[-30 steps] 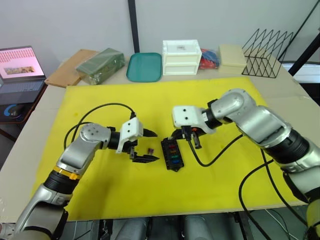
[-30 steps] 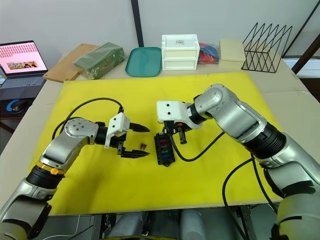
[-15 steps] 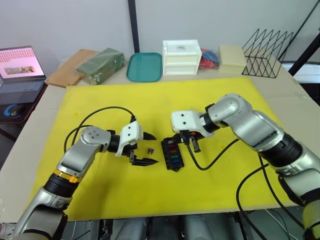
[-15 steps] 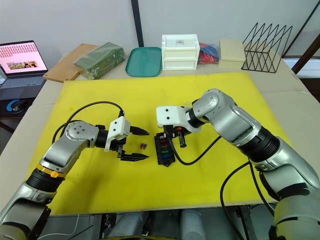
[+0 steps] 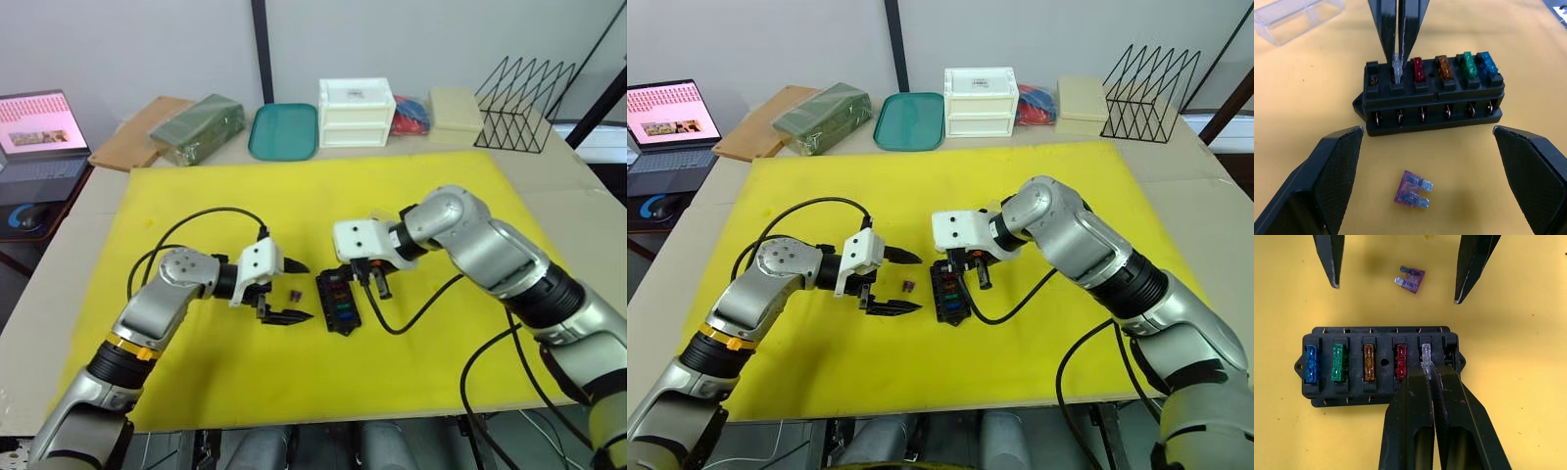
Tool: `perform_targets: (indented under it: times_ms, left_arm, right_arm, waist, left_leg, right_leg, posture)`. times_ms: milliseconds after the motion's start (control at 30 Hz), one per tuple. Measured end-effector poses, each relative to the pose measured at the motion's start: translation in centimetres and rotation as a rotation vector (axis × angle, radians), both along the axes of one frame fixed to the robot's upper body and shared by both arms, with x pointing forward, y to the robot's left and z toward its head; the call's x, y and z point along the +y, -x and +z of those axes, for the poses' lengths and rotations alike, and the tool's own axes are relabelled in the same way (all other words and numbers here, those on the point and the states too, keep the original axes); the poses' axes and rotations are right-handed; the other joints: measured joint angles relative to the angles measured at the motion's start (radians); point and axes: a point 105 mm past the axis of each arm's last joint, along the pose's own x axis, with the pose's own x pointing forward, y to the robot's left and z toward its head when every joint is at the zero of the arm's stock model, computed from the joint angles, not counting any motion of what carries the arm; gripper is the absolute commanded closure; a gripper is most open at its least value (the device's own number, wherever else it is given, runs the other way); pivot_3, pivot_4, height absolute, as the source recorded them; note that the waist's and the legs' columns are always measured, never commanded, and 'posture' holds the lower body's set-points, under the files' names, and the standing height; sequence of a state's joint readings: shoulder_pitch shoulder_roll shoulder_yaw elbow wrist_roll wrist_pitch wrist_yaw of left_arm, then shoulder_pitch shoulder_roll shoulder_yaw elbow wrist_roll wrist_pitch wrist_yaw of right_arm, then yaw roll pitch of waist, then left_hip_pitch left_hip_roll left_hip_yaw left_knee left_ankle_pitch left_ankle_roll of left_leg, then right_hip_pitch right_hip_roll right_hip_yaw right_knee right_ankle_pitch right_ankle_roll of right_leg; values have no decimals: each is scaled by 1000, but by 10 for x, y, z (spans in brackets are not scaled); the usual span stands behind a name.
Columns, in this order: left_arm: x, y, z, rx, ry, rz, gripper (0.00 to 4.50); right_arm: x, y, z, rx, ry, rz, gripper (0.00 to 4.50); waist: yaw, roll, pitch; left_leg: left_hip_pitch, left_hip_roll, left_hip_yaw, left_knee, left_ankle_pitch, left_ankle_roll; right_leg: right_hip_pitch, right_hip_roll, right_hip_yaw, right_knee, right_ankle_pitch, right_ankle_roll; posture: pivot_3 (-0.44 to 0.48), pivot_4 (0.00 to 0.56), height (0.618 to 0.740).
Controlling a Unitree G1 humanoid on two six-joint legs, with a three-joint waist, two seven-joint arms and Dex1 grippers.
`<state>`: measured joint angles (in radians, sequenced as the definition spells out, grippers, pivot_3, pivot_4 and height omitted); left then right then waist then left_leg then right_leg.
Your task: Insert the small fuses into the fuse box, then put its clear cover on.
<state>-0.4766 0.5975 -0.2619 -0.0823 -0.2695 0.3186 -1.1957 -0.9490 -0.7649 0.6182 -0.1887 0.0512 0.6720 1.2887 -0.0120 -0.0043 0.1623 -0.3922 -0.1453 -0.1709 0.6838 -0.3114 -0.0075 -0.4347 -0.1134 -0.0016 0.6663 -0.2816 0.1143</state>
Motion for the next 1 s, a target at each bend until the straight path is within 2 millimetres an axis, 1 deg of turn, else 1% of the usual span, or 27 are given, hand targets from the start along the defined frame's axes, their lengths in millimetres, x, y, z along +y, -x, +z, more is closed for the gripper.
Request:
perform_targets:
  times_ms: [267, 533, 667, 900, 1000]
  left_arm:
    - [0, 0, -1, 0, -3, 6, 35]
    - [-1, 2, -1, -3, -3, 4, 35]
    - [-1, 2, -1, -3, -3, 4, 0]
    - [-1, 2, -1, -2, -2, 5, 0]
    - [-1, 2, -1, -2, -2, 6, 0]
  right_arm:
    - [1, -3, -4, 2, 8, 5, 4500]
    - [2, -2, -5, 4, 13, 6, 4500]
    - [2, -3, -4, 4, 8, 0, 3535]
    - [0, -3, -2, 31, -6, -34, 3535]
    - [1, -1, 2, 45, -28, -37, 3535]
  waist:
    - [-1, 0, 0]
    - [-1, 0, 0]
    - [-1, 0, 0]
    - [0, 0, 0]
    - [0, 0, 0]
  left_leg:
    - [0, 0, 0, 0, 0, 0]
    - [0, 0, 0, 0, 0, 0]
    - [0, 0, 0, 0, 0, 0]
    - [0, 0, 0, 0, 0, 0]
    - [0, 0, 0, 0, 0, 0]
  right_leg:
    - [0, 0, 0, 0, 0, 0]
    - [0, 0, 0, 0, 0, 0]
    - [0, 0, 0, 0, 0, 0]
    - [0, 0, 0, 0, 0, 0]
    - [0, 0, 0, 0, 0, 0]
  posture:
    - [0, 150, 740]
    - [0, 150, 740]
    - [0, 150, 740]
    - [0, 150, 740]
    - [0, 150, 740]
